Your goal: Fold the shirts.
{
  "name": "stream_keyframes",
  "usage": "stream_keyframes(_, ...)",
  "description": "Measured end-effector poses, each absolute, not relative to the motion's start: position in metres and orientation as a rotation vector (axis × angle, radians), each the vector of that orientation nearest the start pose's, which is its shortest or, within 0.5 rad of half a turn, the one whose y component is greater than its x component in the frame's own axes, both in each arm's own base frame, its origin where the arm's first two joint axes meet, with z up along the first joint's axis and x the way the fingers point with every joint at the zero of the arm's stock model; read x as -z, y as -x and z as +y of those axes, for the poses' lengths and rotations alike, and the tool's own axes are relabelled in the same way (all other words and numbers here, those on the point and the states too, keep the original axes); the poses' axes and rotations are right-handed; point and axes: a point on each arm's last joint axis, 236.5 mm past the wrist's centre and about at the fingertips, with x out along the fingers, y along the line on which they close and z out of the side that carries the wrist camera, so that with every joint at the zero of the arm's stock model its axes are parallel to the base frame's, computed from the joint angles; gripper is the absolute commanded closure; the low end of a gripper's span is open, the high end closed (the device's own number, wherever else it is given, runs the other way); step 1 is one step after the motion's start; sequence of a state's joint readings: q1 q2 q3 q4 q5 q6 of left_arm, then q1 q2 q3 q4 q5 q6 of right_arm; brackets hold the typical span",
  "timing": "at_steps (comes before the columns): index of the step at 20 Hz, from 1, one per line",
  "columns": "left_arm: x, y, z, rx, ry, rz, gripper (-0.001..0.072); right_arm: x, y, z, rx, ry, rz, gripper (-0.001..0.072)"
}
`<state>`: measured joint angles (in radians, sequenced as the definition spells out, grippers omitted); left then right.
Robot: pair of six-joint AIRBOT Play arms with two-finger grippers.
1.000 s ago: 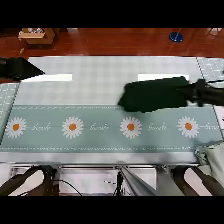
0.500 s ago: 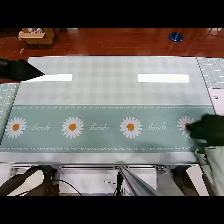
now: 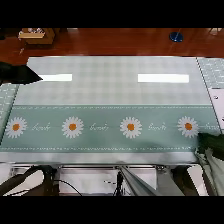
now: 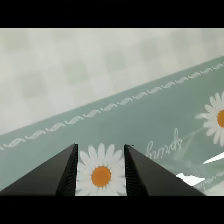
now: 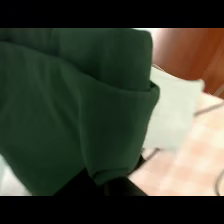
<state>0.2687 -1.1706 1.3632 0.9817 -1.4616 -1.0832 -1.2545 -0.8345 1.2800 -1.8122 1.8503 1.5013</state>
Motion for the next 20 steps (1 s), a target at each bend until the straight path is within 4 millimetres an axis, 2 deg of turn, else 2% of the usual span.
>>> stream_keyframes(7,-0.142,-0.395,-0.021,0.420,0.143,0.953,0.0337,-0.106,0.061,-0.196,1.374,-0.707,1.695,0.0680)
stream_keyframes(8,-0.143,-0.397,-0.019,0.412,0.142,0.946,0.0337,-0.102,0.070,-0.196,1.386,-0.683,1.740,0.0637)
stream_keyframes(9,-0.144,-0.399,-0.018,0.405,0.142,0.937,0.0337,-0.098,0.076,-0.196,1.394,-0.659,1.775,0.0487)
stream_keyframes(10,-0.144,-0.400,-0.018,0.404,0.142,0.934,0.0337,-0.095,0.082,-0.197,1.401,-0.634,1.805,0.0248)
stream_keyframes(11,-0.145,-0.401,-0.018,0.401,0.142,0.929,0.0337,-0.093,0.087,-0.199,1.406,-0.607,1.829,0.0155)
stream_keyframes(15,-0.146,-0.403,-0.017,0.395,0.141,0.919,0.0337,-0.089,0.093,-0.214,1.422,-0.510,1.837,0.0174)
stream_keyframes(17,-0.146,-0.404,-0.016,0.393,0.141,0.916,0.0322,-0.085,0.081,-0.230,1.398,-0.461,1.776,0.0180)
stream_keyframes(18,-0.146,-0.405,-0.016,0.392,0.141,0.915,0.0321,-0.079,0.060,-0.241,1.344,-0.449,1.697,0.0180)
stream_keyframes(19,-0.145,-0.406,-0.016,0.390,0.142,0.913,0.0283,-0.074,0.030,-0.252,1.271,-0.445,1.601,0.0180)
stream_keyframes(20,-0.145,-0.408,-0.015,0.387,0.143,0.909,0.0093,-0.069,-0.012,-0.261,1.164,-0.449,1.487,0.0181)
